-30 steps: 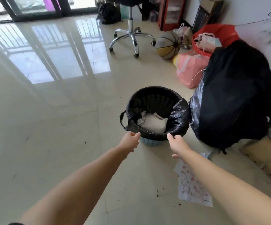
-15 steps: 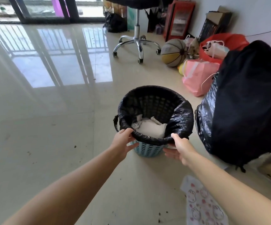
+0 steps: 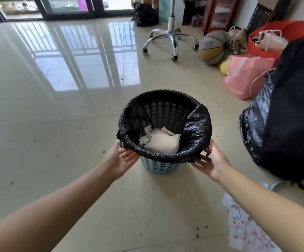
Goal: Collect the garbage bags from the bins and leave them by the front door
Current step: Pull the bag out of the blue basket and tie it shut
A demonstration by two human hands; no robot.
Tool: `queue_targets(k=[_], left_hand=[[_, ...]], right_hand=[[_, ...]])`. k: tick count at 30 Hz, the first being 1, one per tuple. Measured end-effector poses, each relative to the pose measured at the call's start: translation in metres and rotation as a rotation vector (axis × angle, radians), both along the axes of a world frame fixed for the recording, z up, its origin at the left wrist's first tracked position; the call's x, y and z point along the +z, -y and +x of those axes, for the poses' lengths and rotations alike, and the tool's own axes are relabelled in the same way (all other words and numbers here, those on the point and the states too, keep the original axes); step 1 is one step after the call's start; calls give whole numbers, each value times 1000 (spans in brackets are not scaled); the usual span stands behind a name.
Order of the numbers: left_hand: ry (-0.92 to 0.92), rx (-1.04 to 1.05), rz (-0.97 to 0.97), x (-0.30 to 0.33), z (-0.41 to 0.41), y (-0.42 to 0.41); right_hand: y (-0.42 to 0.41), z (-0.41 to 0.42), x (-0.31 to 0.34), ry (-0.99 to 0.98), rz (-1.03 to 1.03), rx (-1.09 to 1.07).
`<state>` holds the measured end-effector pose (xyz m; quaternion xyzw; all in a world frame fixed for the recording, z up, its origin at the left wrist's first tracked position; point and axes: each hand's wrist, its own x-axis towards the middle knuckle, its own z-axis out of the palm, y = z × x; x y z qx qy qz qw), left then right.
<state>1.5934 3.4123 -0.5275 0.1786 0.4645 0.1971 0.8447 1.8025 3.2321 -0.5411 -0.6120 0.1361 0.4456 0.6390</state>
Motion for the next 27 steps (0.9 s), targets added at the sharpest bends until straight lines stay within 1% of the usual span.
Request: queue_targets(k=[2, 5, 8, 9, 11, 13, 14, 16, 18, 20, 22, 24, 27], left_hand=[[-6, -18, -11, 2, -1, -1], [-87, -126, -11, 0, -3, 5], [-87, -176, -34, 0, -7, 9], [-78, -176, -40, 2, -8, 10], [-79, -162, -33, 6, -9, 12], [-107, -99, -20, 10, -6, 18], [-129, -60, -10, 12, -4, 21], [-186, -14, 30, 14, -2, 27], [-237, -12, 64, 15, -3, 30], [-270, -13, 84, 16, -6, 30], [-286, 37, 115, 19, -7, 27], [-257, 138, 175, 26, -4, 24], [-190, 227, 376, 41, 3, 23]], right_hand=[[-4, -3, -3, -68, -42, 3], [-4, -21, -14, -89, -154, 106], [-7, -30, -15, -111, -171, 108], [-8, -31, -13, -122, -162, 96], [-9, -29, -10, -163, -81, 101], [-9, -25, -6, -168, 19, 113], [-8, -21, -5, -146, 37, 95], [-6, -7, 2, -92, 45, -9], [0, 9, 11, -102, 66, -119], [7, 18, 18, -121, 64, -126], [12, 24, 24, -84, 23, -72], [14, 28, 34, 10, -3, -20], [12, 29, 53, 224, 24, 15]])
